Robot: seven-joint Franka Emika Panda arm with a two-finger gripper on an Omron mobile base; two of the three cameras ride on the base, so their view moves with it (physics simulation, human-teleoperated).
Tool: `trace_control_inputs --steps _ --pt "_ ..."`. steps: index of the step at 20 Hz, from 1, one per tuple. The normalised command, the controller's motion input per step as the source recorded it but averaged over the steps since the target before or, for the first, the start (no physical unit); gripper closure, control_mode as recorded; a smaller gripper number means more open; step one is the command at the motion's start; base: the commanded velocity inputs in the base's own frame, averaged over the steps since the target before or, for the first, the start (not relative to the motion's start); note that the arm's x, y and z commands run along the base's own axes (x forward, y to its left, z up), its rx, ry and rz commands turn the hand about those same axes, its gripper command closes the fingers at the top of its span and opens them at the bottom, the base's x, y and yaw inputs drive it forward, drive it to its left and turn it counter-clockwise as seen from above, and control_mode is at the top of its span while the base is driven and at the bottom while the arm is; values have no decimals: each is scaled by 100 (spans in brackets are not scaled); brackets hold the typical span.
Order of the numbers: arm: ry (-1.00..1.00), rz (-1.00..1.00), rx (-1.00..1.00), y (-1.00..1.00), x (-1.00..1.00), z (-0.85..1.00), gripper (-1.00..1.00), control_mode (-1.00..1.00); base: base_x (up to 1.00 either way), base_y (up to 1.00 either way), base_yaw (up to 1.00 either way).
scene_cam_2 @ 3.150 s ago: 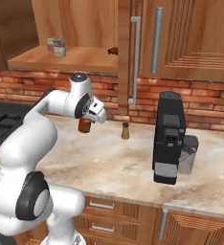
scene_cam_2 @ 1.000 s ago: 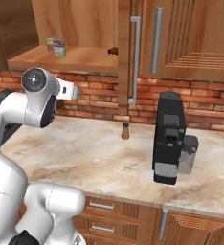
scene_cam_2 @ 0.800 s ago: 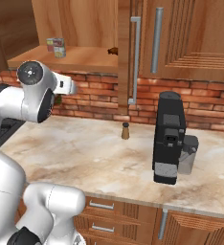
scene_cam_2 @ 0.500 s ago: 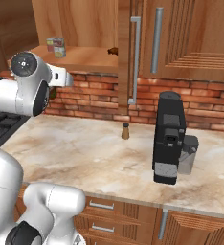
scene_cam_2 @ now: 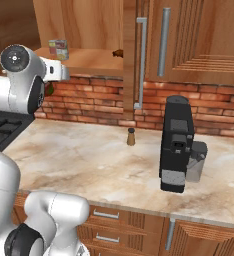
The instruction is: Pick the cans from the counter and place them in their designated side in the cabinet.
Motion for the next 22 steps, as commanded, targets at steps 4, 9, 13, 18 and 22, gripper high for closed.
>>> trace_control_inputs --steps 4,9,13,18,22 --pt "-10 3 -4 11 1 18 100 -100 0 0 0" --pt "-8 2 -3 12 18 13 100 -100 0 0 0" --pt "-4 2 -2 6 35 9 100 -100 0 0 0" --pt "-6 3 -2 7 33 16 100 -100 0 0 0" --pt "-3 3 -2 11 33 15 100 -100 0 0 0"
